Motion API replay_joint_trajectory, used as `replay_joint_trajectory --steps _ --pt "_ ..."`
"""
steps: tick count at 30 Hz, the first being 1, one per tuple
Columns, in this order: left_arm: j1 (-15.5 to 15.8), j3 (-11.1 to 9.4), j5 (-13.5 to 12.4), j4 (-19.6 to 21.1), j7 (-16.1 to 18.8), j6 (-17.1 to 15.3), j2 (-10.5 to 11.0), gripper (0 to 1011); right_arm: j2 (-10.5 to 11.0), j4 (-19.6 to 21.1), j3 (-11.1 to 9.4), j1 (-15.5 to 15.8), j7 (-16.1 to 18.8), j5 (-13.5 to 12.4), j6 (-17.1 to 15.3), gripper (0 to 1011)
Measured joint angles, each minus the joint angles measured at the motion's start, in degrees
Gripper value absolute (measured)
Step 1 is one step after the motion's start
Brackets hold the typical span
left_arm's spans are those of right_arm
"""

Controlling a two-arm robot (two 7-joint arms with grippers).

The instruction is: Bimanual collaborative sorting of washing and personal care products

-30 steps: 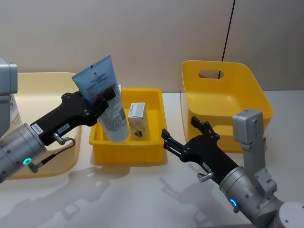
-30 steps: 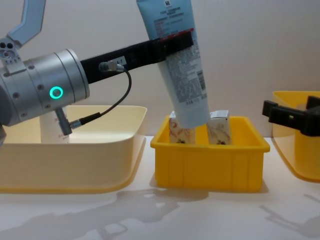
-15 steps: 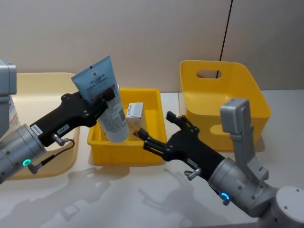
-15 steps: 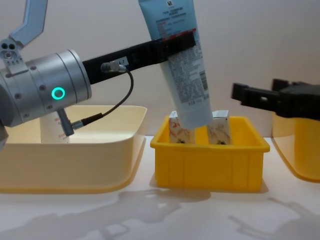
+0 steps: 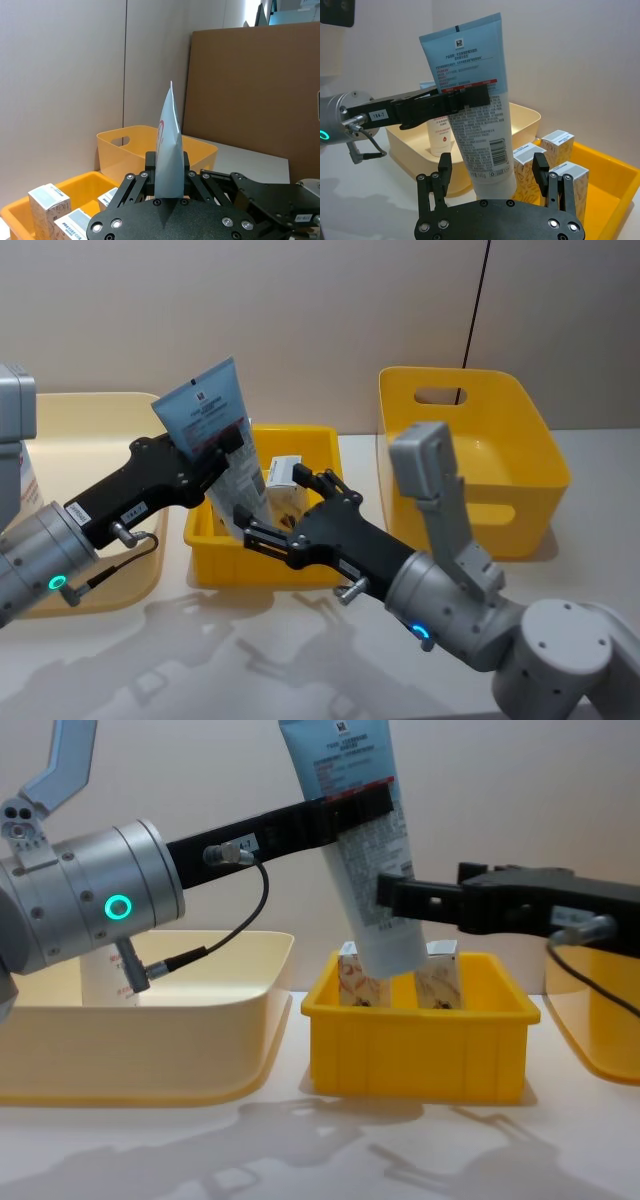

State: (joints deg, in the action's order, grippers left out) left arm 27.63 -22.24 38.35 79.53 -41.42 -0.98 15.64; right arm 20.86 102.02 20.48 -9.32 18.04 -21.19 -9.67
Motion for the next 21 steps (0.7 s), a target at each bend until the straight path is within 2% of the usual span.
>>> replay_joint_trajectory --steps 13,21 --pt "0.0 0.0 0.0 0.0 0.0 0.0 -0.01 255 -4.51 -3.94 4.26 -4.87 -4.38 5.02 -2.83 1001" --pt "0.0 0.0 -0.01 0.01 0.0 -0.01 0.0 256 -6.83 -6.66 5.74 -7.14 -5.67 6.87 -3.29 1001"
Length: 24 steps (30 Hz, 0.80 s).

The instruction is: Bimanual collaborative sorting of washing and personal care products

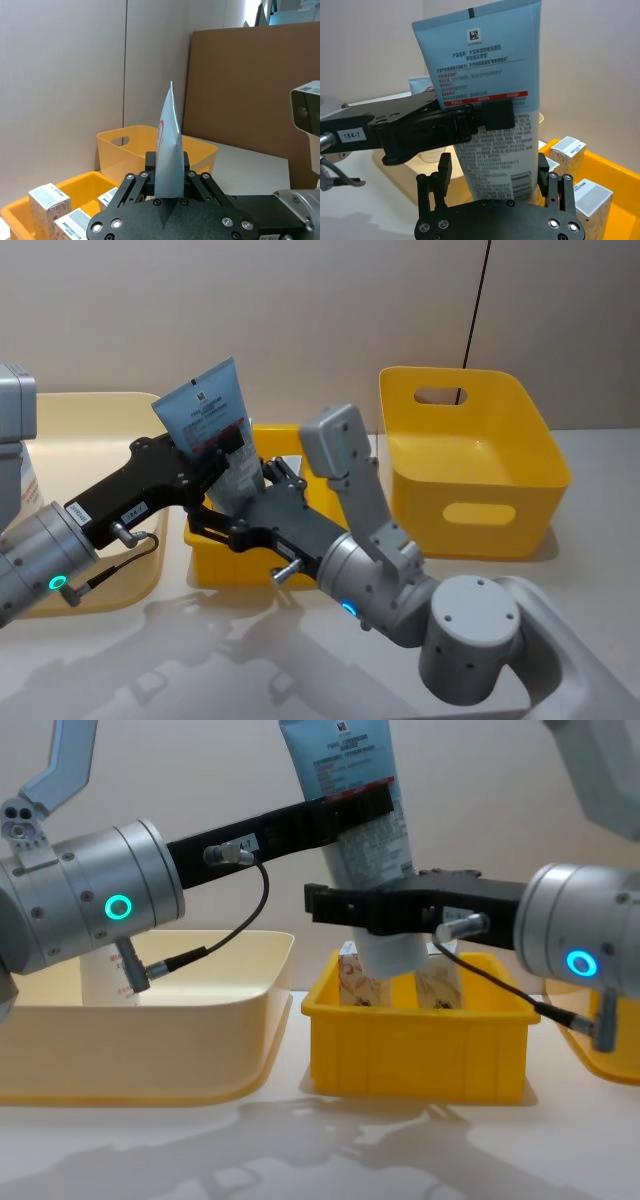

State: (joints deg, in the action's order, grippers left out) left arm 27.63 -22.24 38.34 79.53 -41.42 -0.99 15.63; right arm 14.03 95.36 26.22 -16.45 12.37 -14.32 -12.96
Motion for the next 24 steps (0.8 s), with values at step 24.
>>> replay_joint_trajectory --steps 24 --pt "0.0 0.03 0.0 0.0 0.04 0.01 0.01 255 -2.44 -2.94 1.46 -2.37 -1.19 1.95 -0.51 654"
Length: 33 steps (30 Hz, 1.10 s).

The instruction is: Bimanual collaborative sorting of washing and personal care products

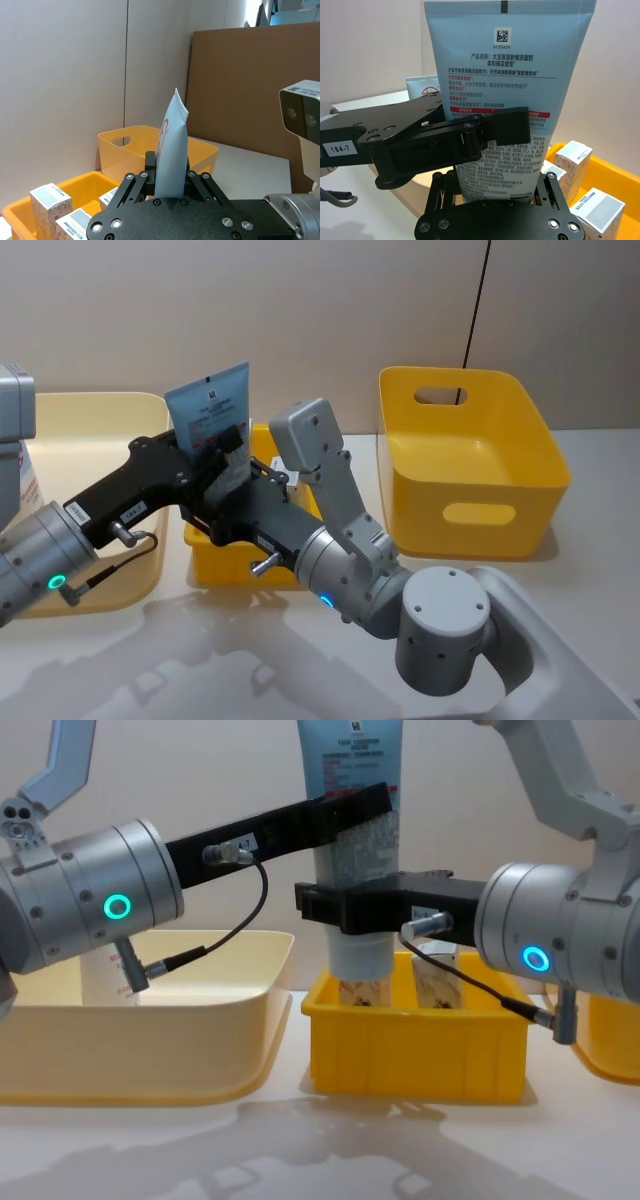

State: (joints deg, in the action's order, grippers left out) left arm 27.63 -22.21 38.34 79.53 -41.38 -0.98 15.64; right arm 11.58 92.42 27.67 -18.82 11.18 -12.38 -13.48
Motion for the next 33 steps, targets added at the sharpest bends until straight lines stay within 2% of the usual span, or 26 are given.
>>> replay_joint_trajectory --steps 3,7,12,14,15,19,20,27,33 --pt "0.0 -0.02 0.01 0.0 0.0 0.0 -0.01 268 -0.1 -0.11 0.08 -0.1 -0.04 0.1 -0.03 639" --pt "0.0 -0.07 0.01 0.0 -0.05 0.0 -0.03 352 -0.2 -0.21 0.19 -0.16 -0.04 0.16 -0.06 612" --pt "0.0 -0.08 0.0 0.01 -0.05 -0.01 -0.02 533 -0.28 -0.28 0.23 -0.23 -0.06 0.21 -0.08 574" --pt "0.0 -0.07 0.01 0.01 -0.05 -0.01 -0.02 572 -0.3 -0.31 0.24 -0.26 -0.07 0.23 -0.08 563" --pt "0.0 -0.07 0.01 0.01 -0.05 -0.01 -0.01 630 -0.31 -0.32 0.25 -0.27 -0.08 0.23 -0.08 559" --pt "0.0 -0.06 0.0 0.01 -0.05 -0.01 -0.01 734 -0.33 -0.36 0.28 -0.29 -0.1 0.27 -0.08 534" --pt "0.0 -0.06 0.01 0.01 -0.05 -0.01 -0.01 795 -0.34 -0.36 0.28 -0.3 -0.1 0.27 -0.08 531" --pt "0.0 -0.03 0.01 0.0 -0.04 -0.01 -0.03 977 -0.35 -0.37 0.18 -0.27 -0.11 0.32 -0.07 499" --pt "0.0 -0.02 0.01 0.0 -0.04 -0.01 -0.01 1003 -0.02 0.22 -0.79 0.39 -0.71 0.49 0.05 480"
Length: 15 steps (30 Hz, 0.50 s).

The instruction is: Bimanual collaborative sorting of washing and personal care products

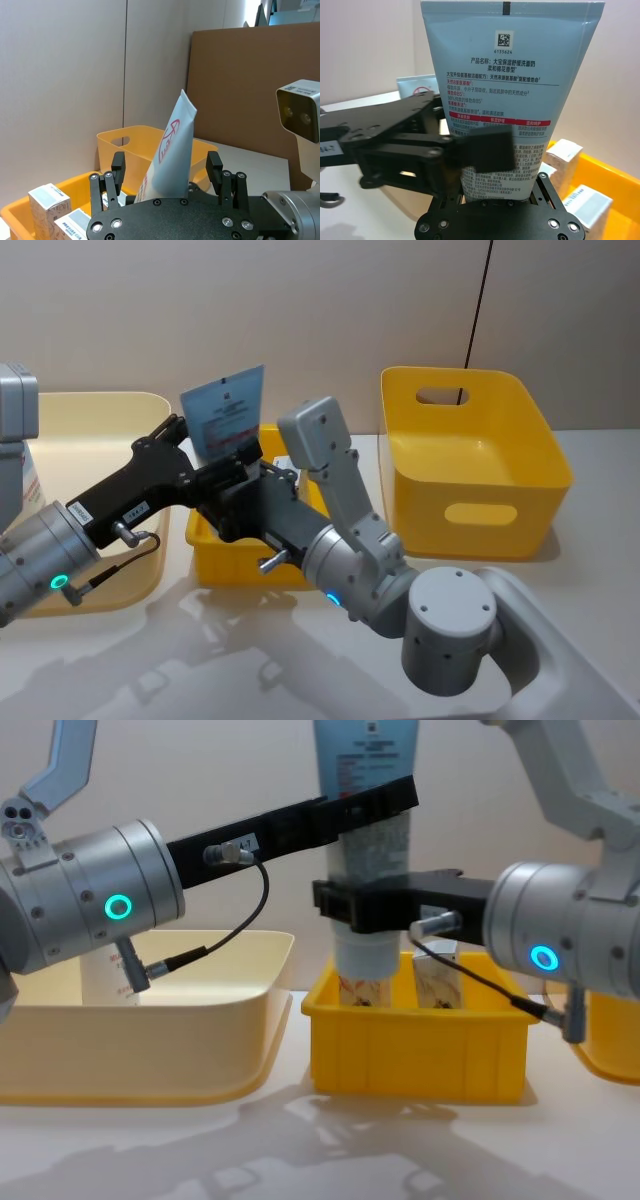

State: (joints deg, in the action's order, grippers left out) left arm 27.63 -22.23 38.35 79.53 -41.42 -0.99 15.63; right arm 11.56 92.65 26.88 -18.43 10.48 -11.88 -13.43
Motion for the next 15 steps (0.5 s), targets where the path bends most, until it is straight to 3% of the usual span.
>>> replay_joint_trajectory --steps 15 --pt "0.0 0.0 0.0 0.0 0.01 0.01 0.0 1003 1.79 2.86 -4.81 2.66 -4.4 1.64 0.72 480"
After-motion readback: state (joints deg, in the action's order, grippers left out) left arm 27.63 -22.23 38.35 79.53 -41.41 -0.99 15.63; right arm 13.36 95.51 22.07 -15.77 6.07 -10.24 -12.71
